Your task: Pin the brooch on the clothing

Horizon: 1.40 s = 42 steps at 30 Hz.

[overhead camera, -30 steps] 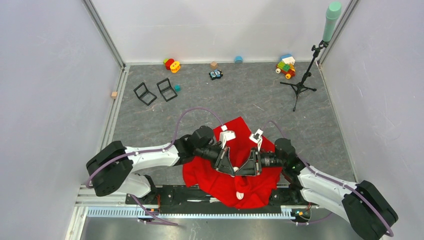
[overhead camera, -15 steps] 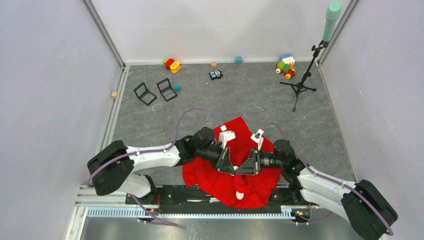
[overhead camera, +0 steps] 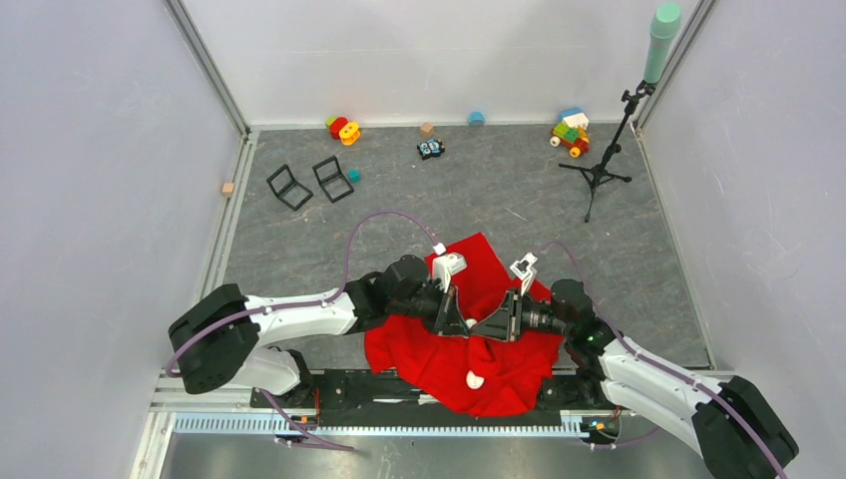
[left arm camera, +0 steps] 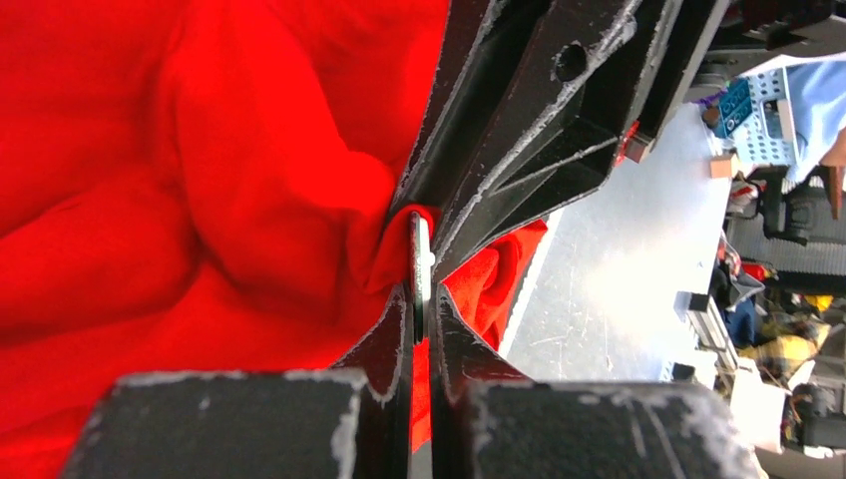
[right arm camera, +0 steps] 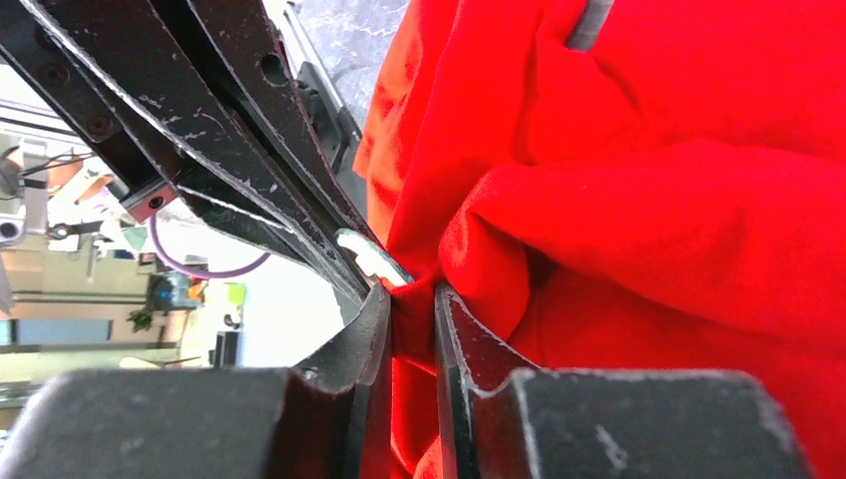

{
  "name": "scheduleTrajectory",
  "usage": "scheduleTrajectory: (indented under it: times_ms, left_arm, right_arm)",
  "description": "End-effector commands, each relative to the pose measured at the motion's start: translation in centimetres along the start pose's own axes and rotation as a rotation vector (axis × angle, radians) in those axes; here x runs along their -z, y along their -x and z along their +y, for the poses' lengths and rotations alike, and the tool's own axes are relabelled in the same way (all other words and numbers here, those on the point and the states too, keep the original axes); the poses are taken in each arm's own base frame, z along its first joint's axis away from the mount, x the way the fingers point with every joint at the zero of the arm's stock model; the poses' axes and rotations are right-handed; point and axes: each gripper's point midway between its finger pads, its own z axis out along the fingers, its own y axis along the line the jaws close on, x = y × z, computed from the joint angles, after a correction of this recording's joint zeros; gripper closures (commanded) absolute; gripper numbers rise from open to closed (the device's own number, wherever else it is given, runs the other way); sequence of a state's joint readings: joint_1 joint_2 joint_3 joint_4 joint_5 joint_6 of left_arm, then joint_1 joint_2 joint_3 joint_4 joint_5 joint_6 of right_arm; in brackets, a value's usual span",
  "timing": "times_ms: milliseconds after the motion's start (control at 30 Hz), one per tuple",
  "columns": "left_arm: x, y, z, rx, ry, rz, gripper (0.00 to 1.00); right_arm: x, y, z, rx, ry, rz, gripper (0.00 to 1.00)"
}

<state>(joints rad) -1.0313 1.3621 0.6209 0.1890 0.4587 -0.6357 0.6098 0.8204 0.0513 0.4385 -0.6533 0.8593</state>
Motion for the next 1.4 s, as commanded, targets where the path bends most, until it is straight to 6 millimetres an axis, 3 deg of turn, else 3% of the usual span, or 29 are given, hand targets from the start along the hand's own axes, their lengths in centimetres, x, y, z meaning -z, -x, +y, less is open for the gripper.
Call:
scheduleTrajectory:
  times_ms: [0, 67, 200, 300, 333, 367, 433, 500, 600, 700, 867, 967, 1100, 1267, 1367]
  left_arm:
    - [0.2, 1.7, -6.3, -0.051, -0.190, -0.055, 0.98]
    - [-0.1, 2.2, -5.1, -0.018, -0.132, -0.075, 0.98]
    - [-0.3, 3.4, -2.6, 0.029, -0.010, -0.117, 0.97]
    - [-0.2, 4.2, -0.7, 0.035, 0.110, -0.124, 0.92]
    - [-0.1, 4.2, -0.3, 0.022, 0.133, -0.117, 0.87]
    - [0.0, 4.4, -0.4, 0.011, 0.140, -0.115, 0.77]
    - [0.3, 4.6, -0.4, -0.011, 0.154, -0.114, 0.54]
    - [1.0, 4.8, 0.0, -0.028, 0.195, -0.122, 0.27]
    - [2.8, 5.2, 0.4, -0.059, 0.252, -0.151, 0.01]
    - [4.9, 5.2, 1.1, -0.058, 0.314, -0.178, 0.00]
    - [9.0, 4.0, 5.9, 0.064, 0.511, -0.221, 0.00]
    - [10.2, 5.2, 6.8, 0.079, 0.523, -0.268, 0.00]
    - [9.3, 8.0, 7.7, -0.014, 0.597, -0.226, 0.00]
    - [5.6, 11.6, 10.5, -0.096, 0.711, -0.129, 0.00]
    - [3.4, 13.8, 12.2, -0.131, 0.762, -0.116, 0.00]
  right_arm:
    - [0.4, 5.9, -2.7, 0.119, -0.218, -0.221, 0.91]
    - [0.9, 6.7, -2.4, 0.163, -0.247, -0.232, 0.77]
    - [2.5, 8.2, -2.8, 0.225, -0.376, -0.247, 0.40]
    - [4.5, 9.2, -4.2, 0.260, -0.533, -0.263, 0.24]
    - [5.3, 9.5, -4.9, 0.265, -0.598, -0.270, 0.20]
    - [6.2, 9.5, -5.7, 0.267, -0.667, -0.268, 0.13]
    - [8.5, 9.9, -7.4, 0.263, -0.829, -0.287, 0.08]
    - [10.6, 9.9, -8.9, 0.252, -0.968, -0.295, 0.05]
    - [13.0, 9.5, -10.5, 0.241, -1.114, -0.300, 0.02]
    - [14.1, 9.2, -11.6, 0.217, -1.187, -0.311, 0.02]
    - [14.6, 7.8, -14.0, 0.164, -1.248, -0.263, 0.02]
    - [14.4, 6.6, -15.3, 0.137, -1.259, -0.218, 0.02]
    - [14.1, 5.8, -16.2, 0.115, -1.259, -0.203, 0.04]
    - [13.9, 4.7, -17.2, 0.091, -1.262, -0.193, 0.19]
    - [13.9, 4.0, -17.6, 0.070, -1.259, -0.201, 0.33]
